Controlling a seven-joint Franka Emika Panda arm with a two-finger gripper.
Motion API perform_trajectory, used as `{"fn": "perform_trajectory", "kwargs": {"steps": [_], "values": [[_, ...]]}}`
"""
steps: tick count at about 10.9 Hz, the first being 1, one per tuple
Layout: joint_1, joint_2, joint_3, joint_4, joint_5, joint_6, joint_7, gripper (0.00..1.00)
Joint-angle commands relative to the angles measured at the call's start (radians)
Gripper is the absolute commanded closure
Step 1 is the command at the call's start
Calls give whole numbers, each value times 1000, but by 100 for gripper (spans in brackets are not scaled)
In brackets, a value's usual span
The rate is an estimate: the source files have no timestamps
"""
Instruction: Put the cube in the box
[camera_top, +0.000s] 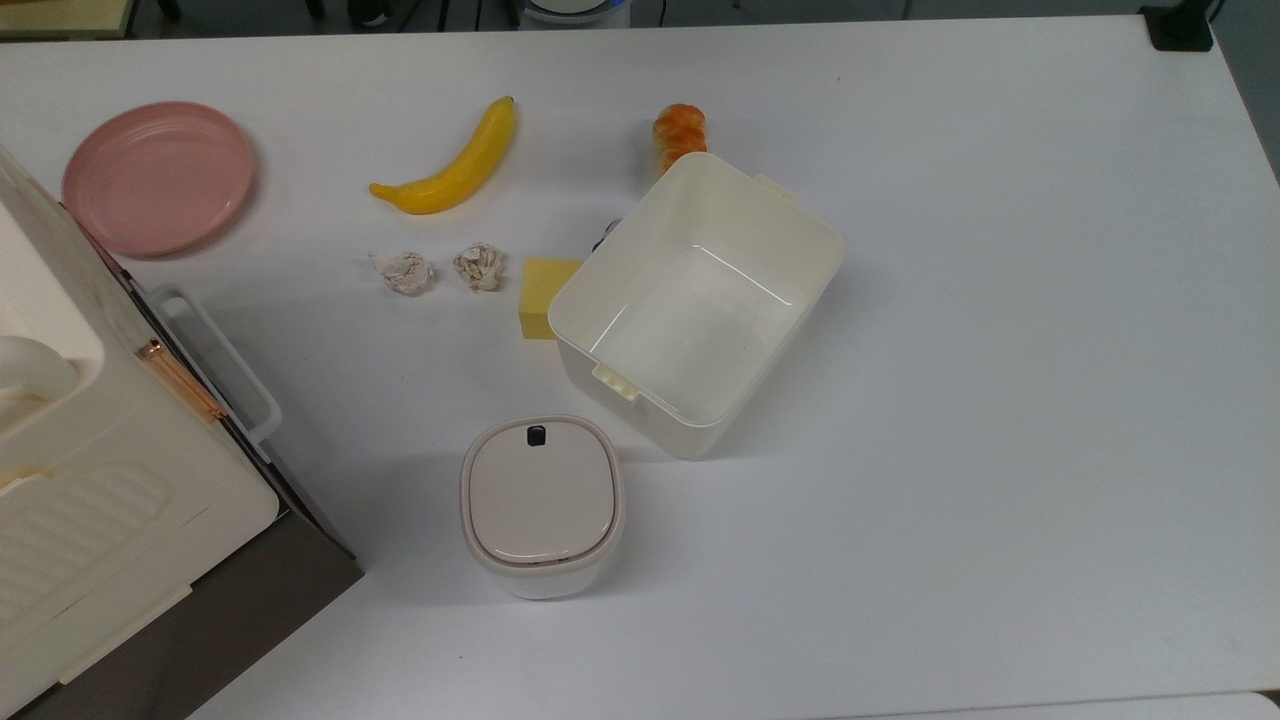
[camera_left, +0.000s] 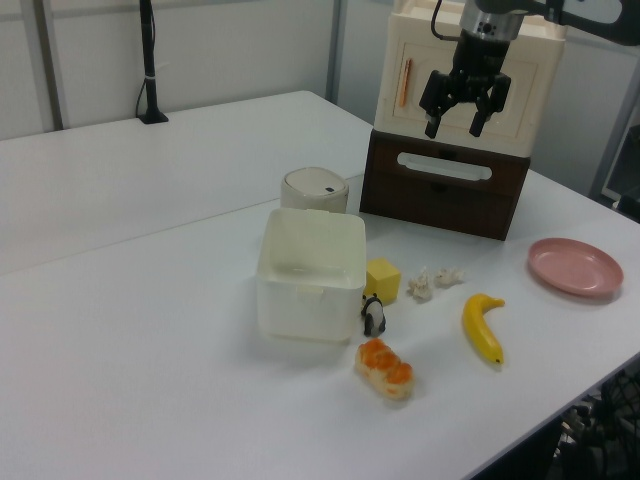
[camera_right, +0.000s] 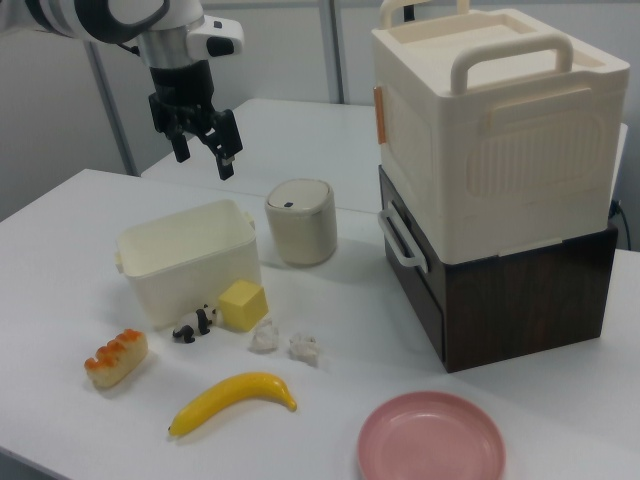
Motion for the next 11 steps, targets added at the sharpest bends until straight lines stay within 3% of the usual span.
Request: {"fn": "perform_trajectory", "kwargs": {"steps": [1, 3, 4, 6, 8, 11], "values": [[16, -15, -11, -20, 16, 0, -27, 0], [10, -15, -11, -29, 13, 0, -28, 0], [14, -21, -5, -53, -29, 6, -59, 0], [7, -30, -11, -60, -45, 6, -174, 0], [8, -26, -11, -58, -31, 24, -41, 0], [19, -10, -8, -67, -33, 70, -143, 0]]}}
